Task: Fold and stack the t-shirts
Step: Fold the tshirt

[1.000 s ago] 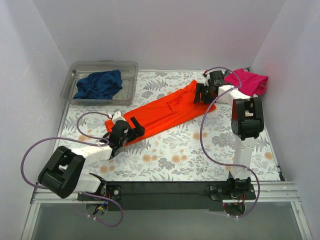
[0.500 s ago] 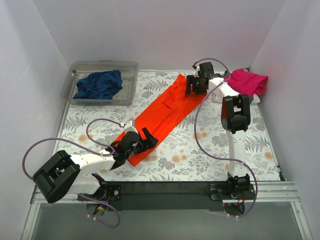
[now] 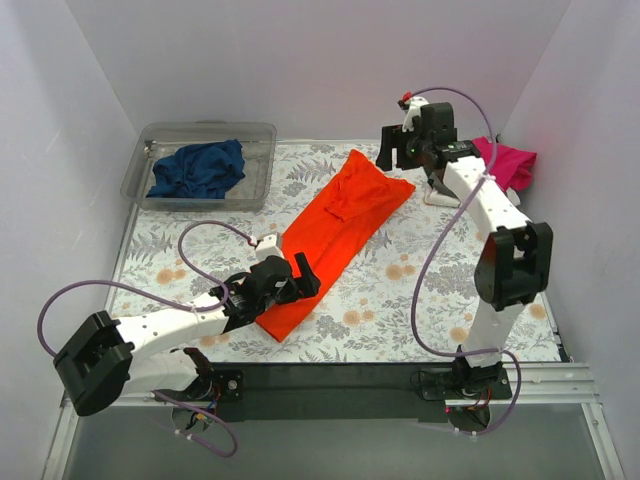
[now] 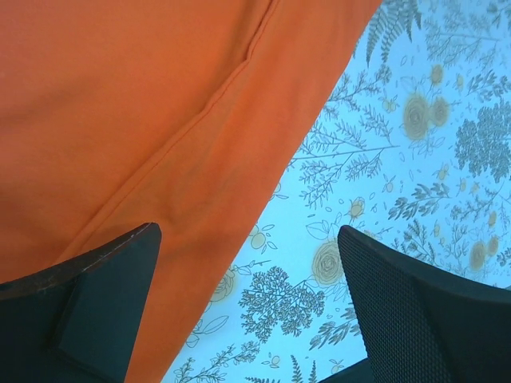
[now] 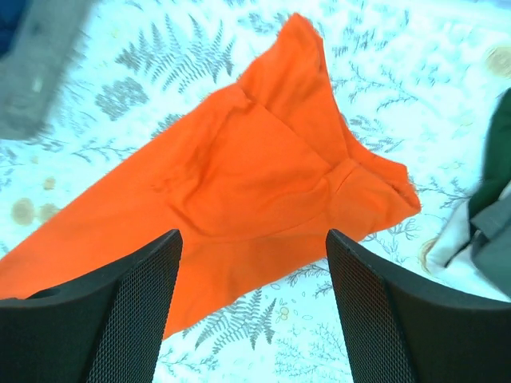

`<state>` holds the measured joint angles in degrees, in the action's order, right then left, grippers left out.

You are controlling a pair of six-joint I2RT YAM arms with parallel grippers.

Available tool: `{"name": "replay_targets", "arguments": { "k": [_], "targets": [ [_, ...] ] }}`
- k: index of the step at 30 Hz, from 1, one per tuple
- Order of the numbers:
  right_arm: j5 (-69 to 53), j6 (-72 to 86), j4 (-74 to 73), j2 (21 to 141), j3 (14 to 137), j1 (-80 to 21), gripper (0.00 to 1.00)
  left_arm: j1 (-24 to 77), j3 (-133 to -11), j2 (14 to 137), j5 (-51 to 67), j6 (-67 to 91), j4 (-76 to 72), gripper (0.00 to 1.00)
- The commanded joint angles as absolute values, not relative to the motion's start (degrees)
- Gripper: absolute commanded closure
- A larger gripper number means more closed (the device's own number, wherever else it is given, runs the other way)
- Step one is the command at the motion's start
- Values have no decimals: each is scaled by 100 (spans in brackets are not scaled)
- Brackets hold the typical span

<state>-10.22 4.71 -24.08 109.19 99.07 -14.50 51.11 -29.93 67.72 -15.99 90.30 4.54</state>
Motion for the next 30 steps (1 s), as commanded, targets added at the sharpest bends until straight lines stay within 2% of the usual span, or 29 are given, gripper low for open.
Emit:
{"name": "replay_targets", "arguments": {
  "k": [1,7,11,20,30],
  "targets": [
    [-1019,439,-2048,10364,9230,-1468,34,5124,-3261,6469,-2239,8710,1230,14],
    [-1230,597,-1609,10177,8325,-1714,34,5080,-3217,6732,-2566,8526,1327,11],
    [-1336,677,-1407,10406,8157,-1933,34,5045,-3059,6899,-2566,8429,986,10],
    [-1441,808,-1239,11276,8349,-2030,34,5010,-2760,7215,-2382,8411,677,10],
    [-1222,844,-1248,11803,8543,-2048,34,5001,-2497,7479,-1627,8333,308,10]
  ]
}}
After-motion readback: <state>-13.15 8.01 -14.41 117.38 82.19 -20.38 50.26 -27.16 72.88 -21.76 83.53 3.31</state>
